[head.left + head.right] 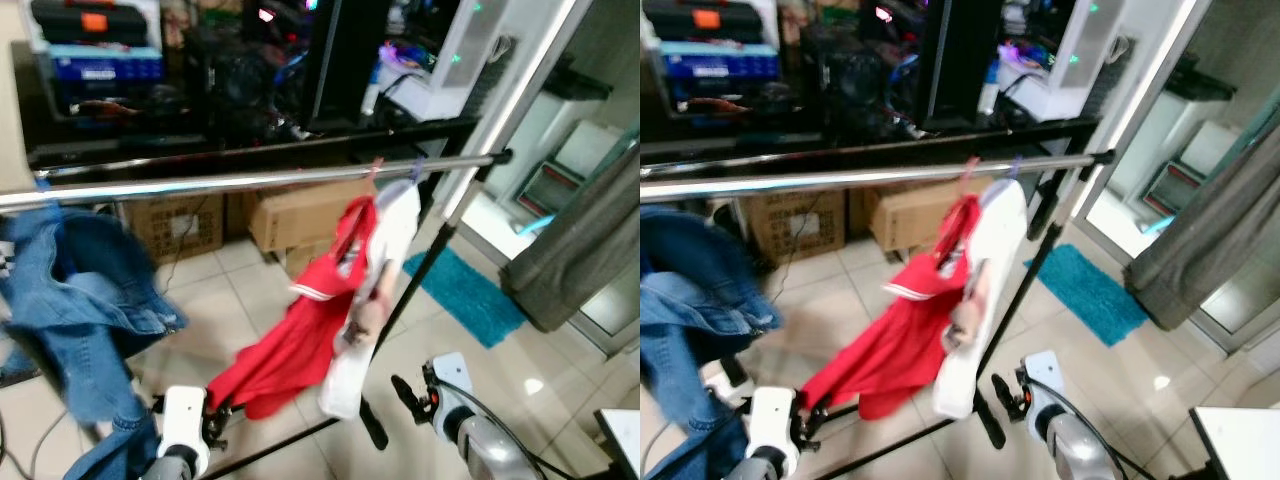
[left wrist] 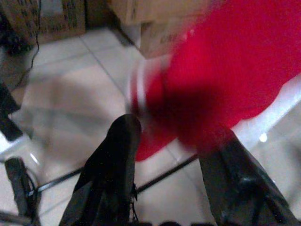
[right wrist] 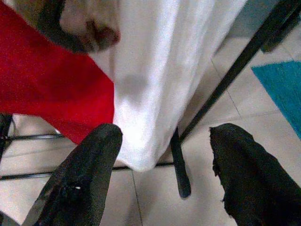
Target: Hang hanger
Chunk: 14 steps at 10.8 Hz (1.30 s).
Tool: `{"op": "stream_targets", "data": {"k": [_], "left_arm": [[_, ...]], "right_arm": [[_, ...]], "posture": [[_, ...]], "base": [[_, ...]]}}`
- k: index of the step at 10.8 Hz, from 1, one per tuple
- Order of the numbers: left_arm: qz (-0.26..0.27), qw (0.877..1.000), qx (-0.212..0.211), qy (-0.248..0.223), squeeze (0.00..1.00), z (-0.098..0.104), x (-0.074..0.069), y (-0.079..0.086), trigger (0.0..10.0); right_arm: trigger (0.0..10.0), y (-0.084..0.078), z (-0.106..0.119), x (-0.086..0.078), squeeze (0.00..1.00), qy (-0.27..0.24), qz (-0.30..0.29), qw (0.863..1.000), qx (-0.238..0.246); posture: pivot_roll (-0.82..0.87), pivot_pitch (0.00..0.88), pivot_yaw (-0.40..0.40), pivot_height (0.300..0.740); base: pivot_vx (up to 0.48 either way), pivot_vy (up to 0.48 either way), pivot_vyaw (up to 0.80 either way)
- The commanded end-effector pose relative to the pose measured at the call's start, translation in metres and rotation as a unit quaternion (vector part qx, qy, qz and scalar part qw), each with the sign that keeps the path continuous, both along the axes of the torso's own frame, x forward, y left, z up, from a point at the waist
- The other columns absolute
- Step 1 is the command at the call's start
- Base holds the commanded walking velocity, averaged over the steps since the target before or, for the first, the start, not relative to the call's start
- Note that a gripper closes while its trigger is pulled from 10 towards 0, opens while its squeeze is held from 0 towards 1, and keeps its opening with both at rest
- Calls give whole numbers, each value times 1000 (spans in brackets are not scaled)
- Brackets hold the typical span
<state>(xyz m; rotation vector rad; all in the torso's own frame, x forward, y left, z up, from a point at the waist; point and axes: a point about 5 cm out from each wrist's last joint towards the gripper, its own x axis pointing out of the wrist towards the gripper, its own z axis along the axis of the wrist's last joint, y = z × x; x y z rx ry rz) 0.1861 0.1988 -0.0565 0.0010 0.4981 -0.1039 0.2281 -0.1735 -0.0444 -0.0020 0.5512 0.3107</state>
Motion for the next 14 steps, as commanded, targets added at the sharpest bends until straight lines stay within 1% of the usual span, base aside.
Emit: {"op": "stream_targets", "data": {"k": [1,2,3,4,5,14], "left_arm": [[-9,1000,-2,17,0,-4,-3,-7,10000],[-3,999,-5,33,0,-8,-7,-6,10000],[-1,999,-1,44,0,-10,-10,-5,10000],[-3,999,0,48,0,-11,-11,-5,10000],[-5,999,0,52,0,-12,-12,-6,10000],[-5,999,0,52,0,-12,-12,-6,10000]], "right_arm": [[10000,-15,-5,-7,0,23,-25,999,-16],[10000,-20,-12,-17,0,48,-29,998,-24],[10000,-23,-16,-24,0,61,-30,997,-30],[10000,-23,-16,-24,0,62,-33,997,-28],[10000,-22,-16,-23,0,61,-37,997,-21],[10000,-22,-16,-23,0,61,-37,997,-21]], "posture": [[193,39,-151,740],[191,36,-151,731],[186,36,-150,718],[183,36,-149,714],[181,37,-146,714],[181,37,-146,714]], "base": [[0,0,0],[0,0,-413],[0,0,-413],[0,0,-550],[0,0,0],[0,0,0]]}}
